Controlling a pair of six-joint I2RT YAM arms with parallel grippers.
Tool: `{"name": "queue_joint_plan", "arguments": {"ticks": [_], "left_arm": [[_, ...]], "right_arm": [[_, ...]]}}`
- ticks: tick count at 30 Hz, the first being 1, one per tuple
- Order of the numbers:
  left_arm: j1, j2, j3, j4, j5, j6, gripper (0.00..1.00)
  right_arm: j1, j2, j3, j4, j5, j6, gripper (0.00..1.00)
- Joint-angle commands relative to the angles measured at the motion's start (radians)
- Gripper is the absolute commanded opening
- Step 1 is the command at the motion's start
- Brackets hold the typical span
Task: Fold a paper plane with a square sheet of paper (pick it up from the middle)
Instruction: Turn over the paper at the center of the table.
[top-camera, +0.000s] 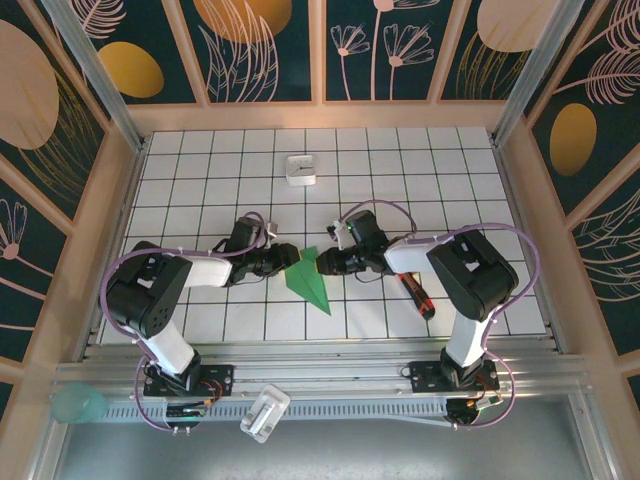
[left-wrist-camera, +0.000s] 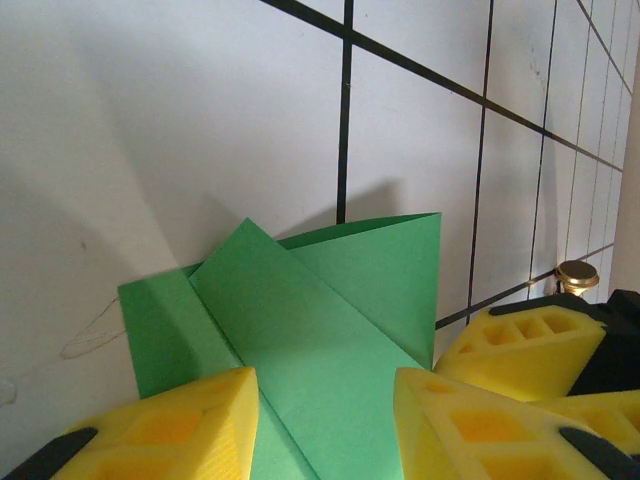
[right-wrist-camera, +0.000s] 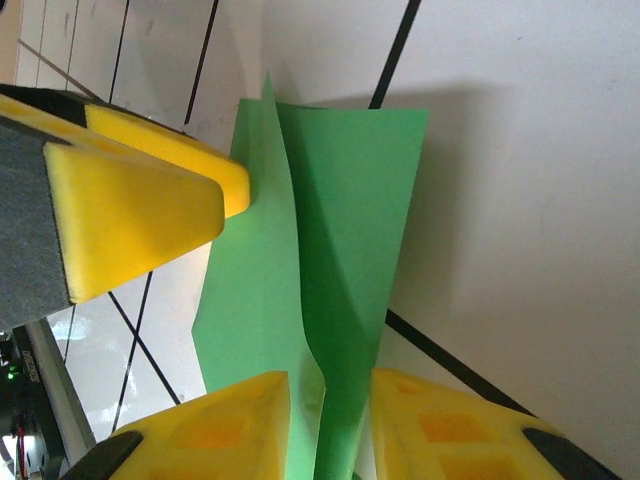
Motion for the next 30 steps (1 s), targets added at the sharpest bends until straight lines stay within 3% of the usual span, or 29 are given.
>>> {"name": "queue_joint_plan", "arguments": {"ticks": [1, 6, 17, 23, 26, 30], "left_arm": [[-0.015, 0.066, 0.000, 0.022, -0.009, 0.016, 0.41], [-0.015, 0.066, -0.004, 0.024, -0.009, 0.016, 0.41], [-0.014, 0.035, 0.012, -0.005, -0.020, 0.030, 0.41], [-0.013, -0.057, 0.049, -0.050, -0.045, 0.039, 0.43], [-0.010, -0.118, 0.079, -0.087, -0.073, 0.052, 0.44], [0.016, -0.189, 0.100, -0.118, -0.110, 0.060, 0.45]], "right_arm": [[0.025, 0.021, 0.011, 0.000, 0.031, -0.030, 0.27], [0.047, 0.031, 0.020, -0.017, 0.067, -0.029, 0.23], [0.036, -0.044, -0.007, -0.045, 0.111, 0.017, 0.00], [-0.008, -0.150, -0.028, -0.164, 0.190, -0.001, 0.00], [-0.036, -0.227, -0.010, -0.305, 0.312, -0.034, 0.00], [-0.043, -0.328, 0.080, -0.573, 0.633, -0.089, 0.00]]}}
